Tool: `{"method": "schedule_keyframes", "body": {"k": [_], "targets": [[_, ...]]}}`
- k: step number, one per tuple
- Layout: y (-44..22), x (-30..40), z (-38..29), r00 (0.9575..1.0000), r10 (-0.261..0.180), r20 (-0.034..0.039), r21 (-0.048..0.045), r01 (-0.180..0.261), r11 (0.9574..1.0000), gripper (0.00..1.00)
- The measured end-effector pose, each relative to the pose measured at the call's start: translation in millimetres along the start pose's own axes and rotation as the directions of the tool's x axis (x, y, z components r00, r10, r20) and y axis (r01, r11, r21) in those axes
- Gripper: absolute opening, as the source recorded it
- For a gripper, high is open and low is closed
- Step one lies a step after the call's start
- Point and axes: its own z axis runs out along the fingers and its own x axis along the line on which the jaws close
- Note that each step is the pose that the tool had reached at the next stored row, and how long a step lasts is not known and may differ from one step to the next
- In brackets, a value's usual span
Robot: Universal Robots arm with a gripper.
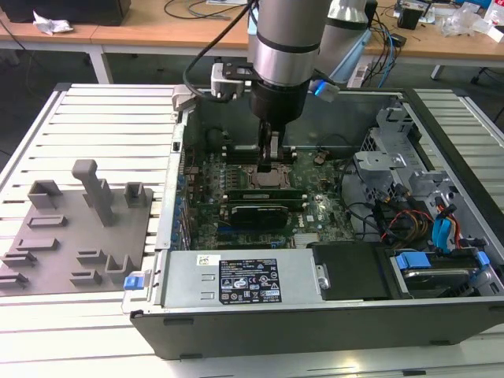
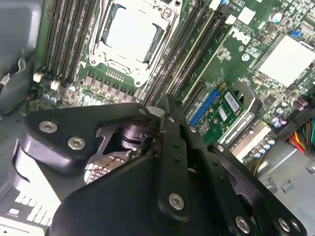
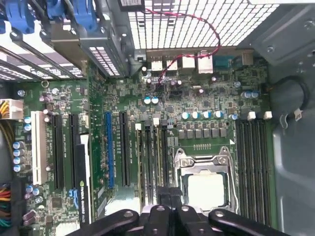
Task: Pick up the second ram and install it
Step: 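Insert the second ram into the second slot, then press down the second ram until it locks into place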
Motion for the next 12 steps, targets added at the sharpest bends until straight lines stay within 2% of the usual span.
{"method": "schedule_keyframes", "body": {"k": [5, 7, 11, 12], "targets": [[-2.6, -0.1, -0.1, 1.0, 0.0, -0.0001, -0.0001, 0.0, 1.0, 0.11], [-27.9, -1.7, 6.1, 1.0, 0.0, -0.0024, -0.006, 0.0, 1.0, 0.11], [-69.9, -4.5, 21.0, 1.0, 0.0, -0.0065, -0.0078, 0.0, 1.0, 0.11], [-75.7, -4.7, 24.2, 1.0, 0.0, -0.0064, -0.0079, 0.0, 1.0, 0.11]]}}
